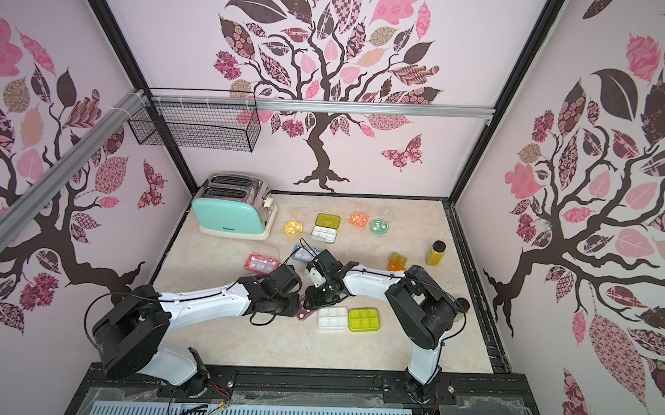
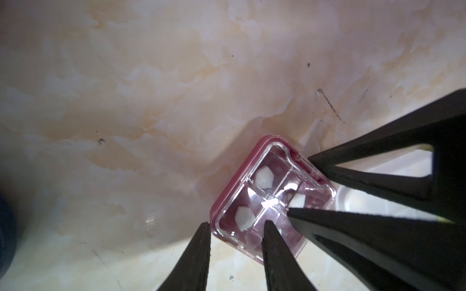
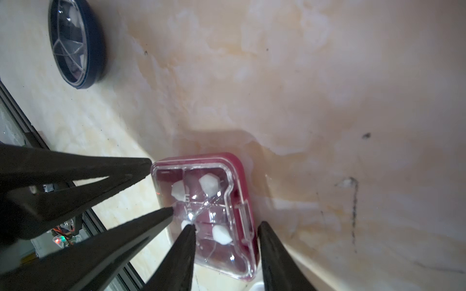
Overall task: Close pillboxes
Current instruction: Close the lid on the pillbox.
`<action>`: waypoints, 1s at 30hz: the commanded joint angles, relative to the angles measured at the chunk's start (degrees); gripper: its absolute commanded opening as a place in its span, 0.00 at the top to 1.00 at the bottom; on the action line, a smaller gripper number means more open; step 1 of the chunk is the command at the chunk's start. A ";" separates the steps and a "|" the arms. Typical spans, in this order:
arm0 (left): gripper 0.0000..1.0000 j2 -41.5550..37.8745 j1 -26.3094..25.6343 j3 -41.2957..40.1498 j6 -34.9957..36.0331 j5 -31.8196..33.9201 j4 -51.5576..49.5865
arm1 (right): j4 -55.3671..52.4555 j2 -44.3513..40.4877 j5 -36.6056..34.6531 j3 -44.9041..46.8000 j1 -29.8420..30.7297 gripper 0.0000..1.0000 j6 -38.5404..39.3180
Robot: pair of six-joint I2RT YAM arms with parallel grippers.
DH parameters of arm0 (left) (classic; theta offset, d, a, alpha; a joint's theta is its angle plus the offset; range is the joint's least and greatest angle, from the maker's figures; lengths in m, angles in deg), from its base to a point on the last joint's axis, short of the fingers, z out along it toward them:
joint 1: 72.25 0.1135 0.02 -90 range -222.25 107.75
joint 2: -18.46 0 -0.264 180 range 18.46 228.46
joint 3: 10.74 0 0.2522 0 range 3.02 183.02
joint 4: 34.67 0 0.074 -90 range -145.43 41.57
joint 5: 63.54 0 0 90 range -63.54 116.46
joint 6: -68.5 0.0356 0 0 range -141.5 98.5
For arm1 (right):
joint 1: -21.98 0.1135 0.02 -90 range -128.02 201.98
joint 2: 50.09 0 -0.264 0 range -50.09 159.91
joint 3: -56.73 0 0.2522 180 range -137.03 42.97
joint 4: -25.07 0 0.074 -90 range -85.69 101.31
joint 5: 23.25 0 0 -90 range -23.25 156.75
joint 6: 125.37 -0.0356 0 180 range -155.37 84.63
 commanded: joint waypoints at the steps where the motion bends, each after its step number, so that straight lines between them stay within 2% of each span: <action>1: 0.65 2.02 -0.05 -3.87 -1.60 -0.30 -0.02 | -2.59 1.03 -0.19 -0.84 0.51 0.56 0.72; 9: 0.61 -2.67 -0.31 0.38 0.75 1.91 -5.11 | -4.95 -1.25 -0.10 -4.10 -0.22 0.56 1.46; 13: 0.53 -3.78 0.60 4.36 4.04 2.82 -6.16 | -6.24 -5.36 -1.41 -5.49 -2.33 0.48 1.63; 19: 0.49 1.57 1.96 8.94 6.61 3.73 -2.77 | -8.87 -11.96 -3.58 -3.11 -6.69 0.46 2.00; 25: 0.54 6.14 3.41 11.12 6.56 4.40 -0.31 | -8.66 -15.55 -1.87 0.35 -7.13 0.46 1.20; 30: 0.42 8.50 3.41 11.16 6.23 -0.01 3.13 | -7.65 -14.96 -0.67 1.71 -7.11 0.48 0.76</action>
